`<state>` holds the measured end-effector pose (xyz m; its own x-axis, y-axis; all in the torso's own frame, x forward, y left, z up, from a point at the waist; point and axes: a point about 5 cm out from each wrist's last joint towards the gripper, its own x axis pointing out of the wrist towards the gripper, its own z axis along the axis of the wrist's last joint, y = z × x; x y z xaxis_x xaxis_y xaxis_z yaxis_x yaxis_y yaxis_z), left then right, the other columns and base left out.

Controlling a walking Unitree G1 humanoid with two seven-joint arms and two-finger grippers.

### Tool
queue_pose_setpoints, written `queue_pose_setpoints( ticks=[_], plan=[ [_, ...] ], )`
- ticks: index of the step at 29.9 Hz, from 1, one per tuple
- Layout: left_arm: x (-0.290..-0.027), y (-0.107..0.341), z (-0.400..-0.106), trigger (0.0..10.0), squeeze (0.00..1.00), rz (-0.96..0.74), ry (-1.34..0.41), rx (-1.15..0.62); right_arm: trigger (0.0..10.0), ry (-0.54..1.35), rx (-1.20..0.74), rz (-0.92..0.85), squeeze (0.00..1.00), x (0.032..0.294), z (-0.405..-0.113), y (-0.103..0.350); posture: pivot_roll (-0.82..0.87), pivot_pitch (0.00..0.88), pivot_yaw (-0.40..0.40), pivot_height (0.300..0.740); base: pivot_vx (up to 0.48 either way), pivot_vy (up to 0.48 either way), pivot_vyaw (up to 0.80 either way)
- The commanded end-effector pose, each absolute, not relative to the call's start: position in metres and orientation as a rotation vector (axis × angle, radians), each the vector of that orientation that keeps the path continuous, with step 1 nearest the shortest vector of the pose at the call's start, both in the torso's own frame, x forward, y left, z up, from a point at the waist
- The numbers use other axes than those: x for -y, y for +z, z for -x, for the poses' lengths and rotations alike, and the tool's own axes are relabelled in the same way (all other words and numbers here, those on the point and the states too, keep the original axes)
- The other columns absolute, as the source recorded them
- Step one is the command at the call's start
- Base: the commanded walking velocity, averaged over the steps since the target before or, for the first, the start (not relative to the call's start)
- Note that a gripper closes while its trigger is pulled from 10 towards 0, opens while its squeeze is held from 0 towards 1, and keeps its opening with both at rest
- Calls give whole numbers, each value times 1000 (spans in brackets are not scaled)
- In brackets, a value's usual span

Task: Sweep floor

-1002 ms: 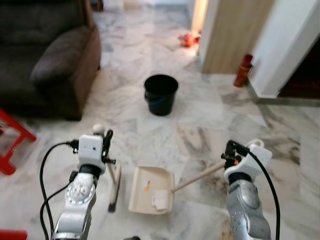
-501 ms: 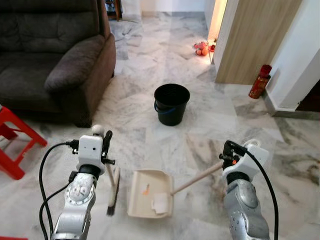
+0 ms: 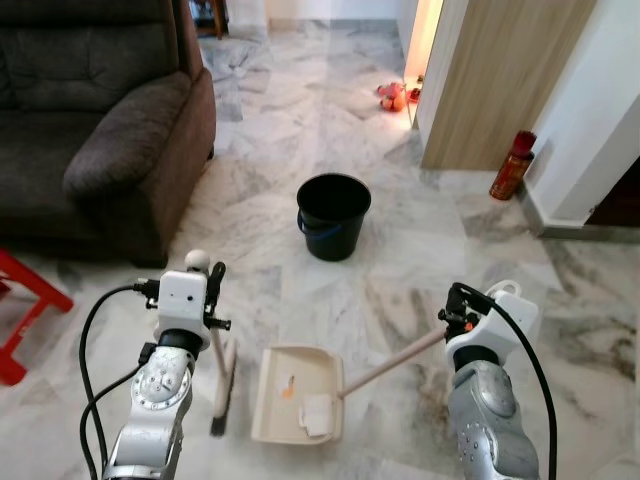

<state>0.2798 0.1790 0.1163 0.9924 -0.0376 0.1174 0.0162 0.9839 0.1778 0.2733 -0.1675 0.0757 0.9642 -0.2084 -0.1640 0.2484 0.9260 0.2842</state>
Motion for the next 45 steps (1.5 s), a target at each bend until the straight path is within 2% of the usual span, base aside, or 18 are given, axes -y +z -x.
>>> queue_pose_setpoints(
  ticks=[1,21,45],
  plan=[
    [-183,127,-280,10000,0,-198,-14,165,10000,-211,-84,-333,0,161,-278,87,5,100,-4,740,330,0,0],
    [-183,125,-278,10000,0,-203,-7,162,10000,-190,-81,-329,0,159,-279,87,1,70,-1,740,329,0,0],
    [-183,125,-280,10000,0,-203,-1,160,10000,-175,-75,-317,0,157,-281,89,1,95,-10,740,330,0,0]
  ],
)
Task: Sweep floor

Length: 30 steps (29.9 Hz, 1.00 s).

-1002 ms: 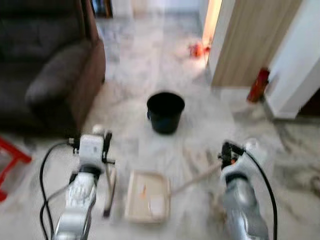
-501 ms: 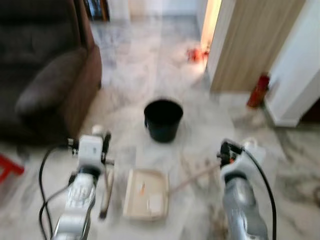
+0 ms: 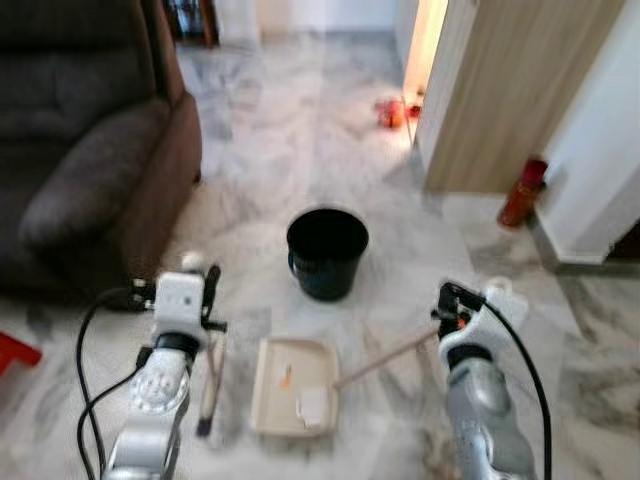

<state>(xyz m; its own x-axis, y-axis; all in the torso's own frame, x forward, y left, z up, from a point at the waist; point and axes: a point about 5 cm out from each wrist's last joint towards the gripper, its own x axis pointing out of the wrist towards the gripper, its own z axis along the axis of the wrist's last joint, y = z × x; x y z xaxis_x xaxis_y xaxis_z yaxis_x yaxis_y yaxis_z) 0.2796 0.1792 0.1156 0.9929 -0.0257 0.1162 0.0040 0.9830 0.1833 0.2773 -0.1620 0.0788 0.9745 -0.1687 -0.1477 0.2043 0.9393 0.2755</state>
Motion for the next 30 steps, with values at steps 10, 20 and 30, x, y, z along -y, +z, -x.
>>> queue_pose_setpoints(
  ticks=[10,20,30],
  plan=[
    [-184,126,-281,10000,0,-207,0,161,10000,-174,-76,-317,0,157,-281,89,8,104,-8,740,332,0,0],
    [-182,126,-281,10000,0,-213,-7,168,10000,-171,-75,-308,0,157,-281,90,9,109,-8,740,58,0,0],
    [-181,126,-281,10000,0,-212,-10,167,10000,-170,-73,-308,0,157,-281,90,9,109,-10,740,0,0,0]
  ],
)
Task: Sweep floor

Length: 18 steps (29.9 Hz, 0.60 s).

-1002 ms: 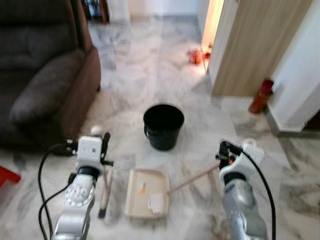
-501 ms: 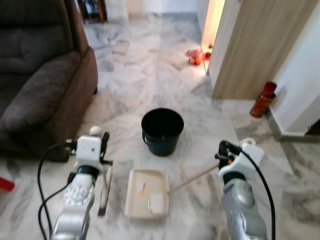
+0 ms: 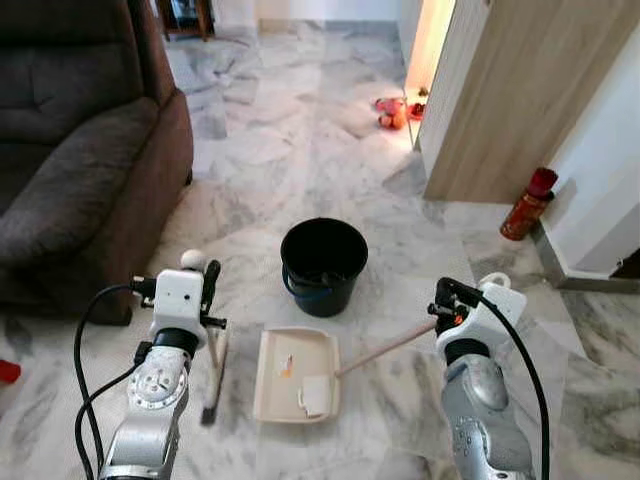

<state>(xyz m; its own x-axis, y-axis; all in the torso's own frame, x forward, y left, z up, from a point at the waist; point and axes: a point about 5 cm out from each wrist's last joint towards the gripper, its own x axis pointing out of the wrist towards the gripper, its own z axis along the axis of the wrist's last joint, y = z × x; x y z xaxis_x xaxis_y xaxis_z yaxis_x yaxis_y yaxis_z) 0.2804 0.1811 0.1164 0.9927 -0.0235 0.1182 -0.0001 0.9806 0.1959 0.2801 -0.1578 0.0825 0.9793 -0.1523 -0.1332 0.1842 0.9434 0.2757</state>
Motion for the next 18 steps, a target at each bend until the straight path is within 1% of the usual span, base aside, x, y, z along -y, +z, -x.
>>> queue_pose_setpoints(
  ticks=[1,4,6,9,18],
  plan=[
    [-181,126,-281,10000,0,-211,-10,168,10000,-175,-71,-307,0,158,-282,90,9,109,-10,740,0,0,0],
    [-181,126,-280,10000,0,-211,-8,167,10000,-181,-79,-303,0,159,-282,89,10,104,-12,740,0,0,0],
    [-182,125,-280,10000,0,-213,-6,167,10000,-171,-82,-300,0,157,-283,89,11,103,-13,740,0,0,-491],
    [-182,125,-280,10000,0,-215,-4,165,10000,-163,-78,-305,0,156,-283,90,11,100,-13,740,251,0,-525],
    [-181,125,-280,10000,0,-214,-5,166,10000,-160,-66,-300,0,156,-283,91,12,94,-13,740,288,0,0]
  ],
)
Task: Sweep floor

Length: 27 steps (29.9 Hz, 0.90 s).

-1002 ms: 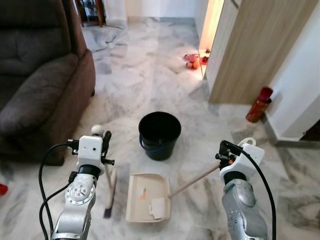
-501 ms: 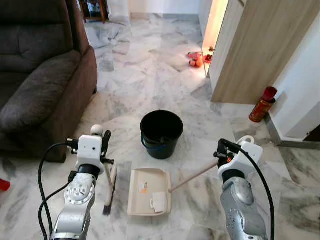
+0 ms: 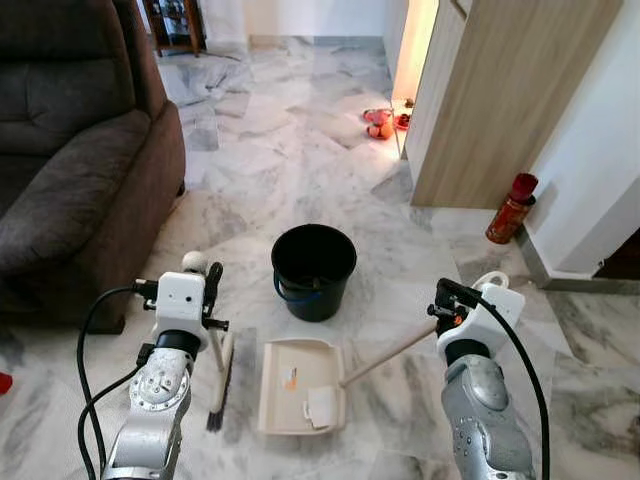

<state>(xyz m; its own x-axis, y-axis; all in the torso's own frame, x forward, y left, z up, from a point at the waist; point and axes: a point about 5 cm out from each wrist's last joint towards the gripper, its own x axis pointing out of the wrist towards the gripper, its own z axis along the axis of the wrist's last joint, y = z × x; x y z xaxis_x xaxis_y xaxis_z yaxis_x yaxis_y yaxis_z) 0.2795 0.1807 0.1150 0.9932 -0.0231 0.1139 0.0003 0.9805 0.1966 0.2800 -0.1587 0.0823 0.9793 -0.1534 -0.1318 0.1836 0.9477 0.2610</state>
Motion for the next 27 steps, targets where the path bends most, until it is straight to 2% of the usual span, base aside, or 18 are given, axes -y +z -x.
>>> queue_pose_setpoints(
  ticks=[1,14,27],
  plan=[
    [-181,125,-280,10000,0,-214,-5,166,10000,-161,-66,-301,0,156,-283,91,12,94,-13,740,296,0,0],
    [-181,125,-280,10000,0,-215,-9,164,10000,-145,-70,-298,0,153,-284,90,10,87,-12,740,295,0,-92],
    [-180,124,-280,10000,0,-214,-16,161,10000,-157,-64,-296,0,155,-284,91,10,111,-13,740,0,0,0]
  ],
)
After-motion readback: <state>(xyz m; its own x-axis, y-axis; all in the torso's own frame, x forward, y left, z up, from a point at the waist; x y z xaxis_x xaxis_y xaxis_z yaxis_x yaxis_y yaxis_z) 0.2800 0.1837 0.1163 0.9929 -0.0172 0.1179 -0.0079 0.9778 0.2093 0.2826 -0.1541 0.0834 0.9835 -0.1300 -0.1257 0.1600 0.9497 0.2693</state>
